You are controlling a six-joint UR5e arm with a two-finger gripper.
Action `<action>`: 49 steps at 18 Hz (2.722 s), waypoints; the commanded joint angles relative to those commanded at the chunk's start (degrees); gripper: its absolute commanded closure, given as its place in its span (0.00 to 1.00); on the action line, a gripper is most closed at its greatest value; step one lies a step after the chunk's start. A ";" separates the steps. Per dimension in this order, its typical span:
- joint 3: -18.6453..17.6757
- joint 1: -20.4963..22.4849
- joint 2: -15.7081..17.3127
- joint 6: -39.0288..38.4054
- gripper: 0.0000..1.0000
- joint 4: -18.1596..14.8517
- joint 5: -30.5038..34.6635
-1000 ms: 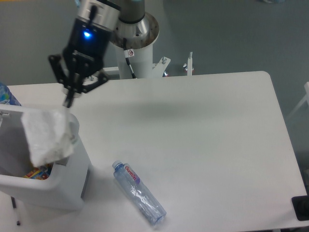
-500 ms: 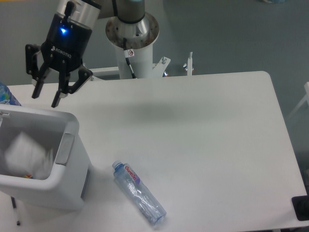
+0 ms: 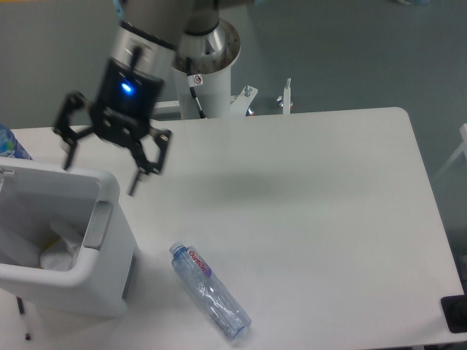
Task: Place the trash in the trash can
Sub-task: 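Move the open gripper over the clear water bottle, then lower the gripper and close it around the water bottle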
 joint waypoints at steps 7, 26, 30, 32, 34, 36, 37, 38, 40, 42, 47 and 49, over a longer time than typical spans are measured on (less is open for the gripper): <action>5.10 0.44 -8.97 -2.38 0.00 -5.70 8.26; 21.80 -0.96 -27.96 -11.08 0.00 -16.26 24.17; 23.73 -2.36 -30.85 -11.61 0.00 -16.17 29.97; 23.83 -3.07 -31.91 -12.22 0.00 -16.17 32.17; 23.39 -3.95 -32.27 -12.31 0.00 -16.08 34.10; 23.39 -4.12 -33.06 -12.40 0.00 -15.91 34.37; 23.39 -4.56 -33.32 -12.49 0.00 -15.82 34.38; 23.30 -4.74 -33.58 -12.58 0.00 -15.82 34.90; 23.04 -5.70 -34.03 -12.66 0.00 -15.73 37.18; 23.04 -5.97 -34.46 -12.66 0.00 -15.73 37.71; 22.86 -7.28 -35.87 -12.75 0.00 -15.73 41.30; 22.86 -7.64 -36.22 -12.75 0.00 -15.73 42.90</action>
